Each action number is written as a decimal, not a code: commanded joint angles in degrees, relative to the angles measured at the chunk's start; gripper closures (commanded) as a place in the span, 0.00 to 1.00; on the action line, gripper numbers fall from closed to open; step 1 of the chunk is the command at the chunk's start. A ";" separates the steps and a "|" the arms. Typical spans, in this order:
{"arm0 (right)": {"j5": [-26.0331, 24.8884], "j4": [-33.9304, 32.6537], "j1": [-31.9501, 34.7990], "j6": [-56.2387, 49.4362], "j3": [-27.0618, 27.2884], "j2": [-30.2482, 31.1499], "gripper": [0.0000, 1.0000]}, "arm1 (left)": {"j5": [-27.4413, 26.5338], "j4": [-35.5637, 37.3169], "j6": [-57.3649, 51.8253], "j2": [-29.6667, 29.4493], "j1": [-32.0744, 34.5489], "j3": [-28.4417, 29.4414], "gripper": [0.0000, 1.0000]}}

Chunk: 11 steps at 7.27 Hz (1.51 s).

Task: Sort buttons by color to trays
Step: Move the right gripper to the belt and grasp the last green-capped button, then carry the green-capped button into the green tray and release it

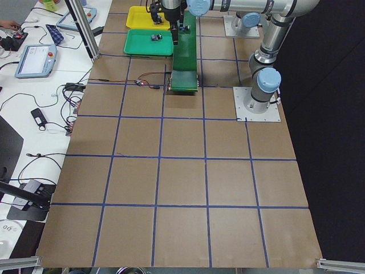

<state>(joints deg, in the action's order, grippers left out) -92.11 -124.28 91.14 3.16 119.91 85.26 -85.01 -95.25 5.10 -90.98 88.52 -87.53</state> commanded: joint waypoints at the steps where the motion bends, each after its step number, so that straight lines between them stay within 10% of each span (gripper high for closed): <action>1: -0.09 -0.09 0.00 -0.09 0.33 -1.32 0.02 | -0.06 -0.03 0.00 0.02 -0.01 -0.01 0.00; 2: 0.00 -0.09 0.00 -0.52 0.32 -1.42 0.09 | -0.06 -0.03 0.00 0.02 0.08 -0.01 0.00; 4: -0.09 0.00 0.00 -0.44 -0.03 -1.42 0.75 | -0.15 -0.03 0.00 0.10 0.08 -0.01 0.00; 6: -0.09 0.00 0.00 0.00 -0.29 -1.42 0.92 | -0.06 -0.02 0.00 0.02 -0.01 -0.01 0.00; 11: 5.80 0.44 4.01 1.41 -18.78 -14.90 0.79 | -0.06 0.06 0.00 0.02 -0.01 -0.01 0.00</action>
<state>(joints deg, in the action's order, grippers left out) -87.37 -123.79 92.46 4.30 107.64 76.30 -85.08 -95.19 5.10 -90.97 88.51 -87.54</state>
